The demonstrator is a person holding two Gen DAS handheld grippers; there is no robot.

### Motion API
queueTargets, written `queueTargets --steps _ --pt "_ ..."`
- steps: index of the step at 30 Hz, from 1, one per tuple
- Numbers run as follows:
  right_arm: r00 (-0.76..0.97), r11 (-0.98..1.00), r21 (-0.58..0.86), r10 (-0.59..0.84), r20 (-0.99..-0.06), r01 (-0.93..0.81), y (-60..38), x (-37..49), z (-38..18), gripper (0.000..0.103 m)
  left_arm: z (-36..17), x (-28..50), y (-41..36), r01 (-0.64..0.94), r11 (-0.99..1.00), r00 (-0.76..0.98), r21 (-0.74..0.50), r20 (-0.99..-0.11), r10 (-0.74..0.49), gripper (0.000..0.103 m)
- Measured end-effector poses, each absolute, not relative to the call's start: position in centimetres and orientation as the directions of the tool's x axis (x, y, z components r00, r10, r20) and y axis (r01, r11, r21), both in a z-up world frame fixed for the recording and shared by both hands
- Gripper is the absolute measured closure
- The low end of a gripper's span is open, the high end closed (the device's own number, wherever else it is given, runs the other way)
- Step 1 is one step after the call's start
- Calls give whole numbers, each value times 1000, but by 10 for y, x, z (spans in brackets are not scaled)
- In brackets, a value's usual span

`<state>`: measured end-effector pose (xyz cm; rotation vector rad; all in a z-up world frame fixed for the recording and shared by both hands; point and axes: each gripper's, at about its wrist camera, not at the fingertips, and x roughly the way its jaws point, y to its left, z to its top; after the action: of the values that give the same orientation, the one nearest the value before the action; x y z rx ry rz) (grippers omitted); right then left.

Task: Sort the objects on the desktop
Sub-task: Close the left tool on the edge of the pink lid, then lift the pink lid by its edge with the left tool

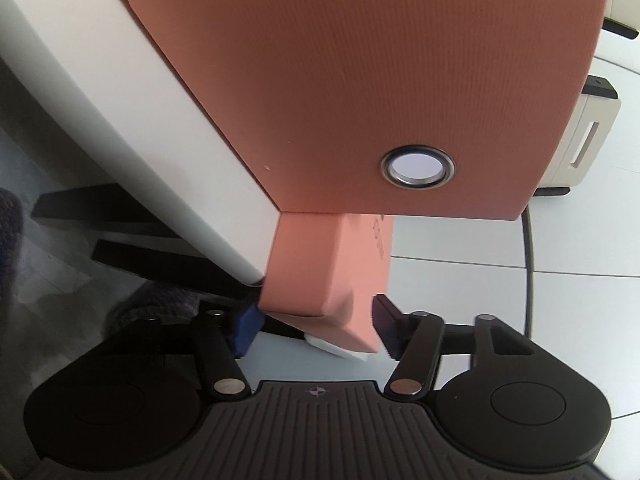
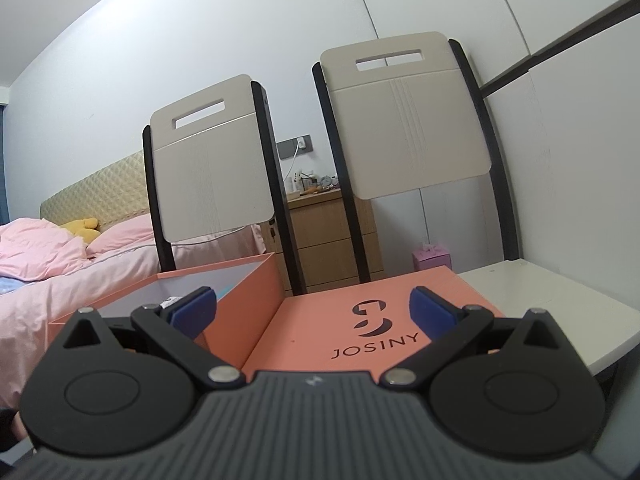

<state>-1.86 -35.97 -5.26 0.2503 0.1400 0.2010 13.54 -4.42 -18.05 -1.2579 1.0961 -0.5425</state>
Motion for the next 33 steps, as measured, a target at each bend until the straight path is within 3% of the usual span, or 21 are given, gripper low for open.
queueTargets --steps 3,10,13,14,17,20,22,23,24,33 --pt "970 949 258 215 -117 -179 -359 -18 -53 0 -181 136 -41 -245 289 415 -925 -370 -831 54" --pt "968 952 252 213 -134 -175 -356 -16 -55 0 -174 134 -32 -233 258 434 -937 -338 -835 57" --pt "968 952 255 209 -135 -170 -356 -16 -55 0 -170 127 -27 -226 261 430 -938 -337 -837 64" --pt "969 951 257 209 -135 -169 -356 -16 -55 0 -170 124 -25 -221 261 423 -940 -333 -842 84" --pt "968 949 263 214 -135 -173 -356 -16 -56 0 -168 114 -21 -202 252 411 -946 -316 -855 85" --pt "965 947 266 223 -141 -180 -356 -15 -57 0 -165 119 -23 -203 288 425 -936 -349 -836 81" --pt "961 944 272 232 -148 -187 -355 -13 -57 0 -163 123 -24 -209 292 434 -933 -356 -827 68" --pt "959 942 275 239 -151 -191 -354 -13 -58 0 -162 125 -24 -212 294 439 -932 -360 -823 48" --pt "958 941 277 244 -153 -196 -354 -12 -58 0 -159 128 -26 -210 293 438 -933 -357 -825 35" --pt "947 919 323 285 -150 -225 -354 -8 -58 0 -158 141 -48 -215 271 454 -938 -342 -823 36"
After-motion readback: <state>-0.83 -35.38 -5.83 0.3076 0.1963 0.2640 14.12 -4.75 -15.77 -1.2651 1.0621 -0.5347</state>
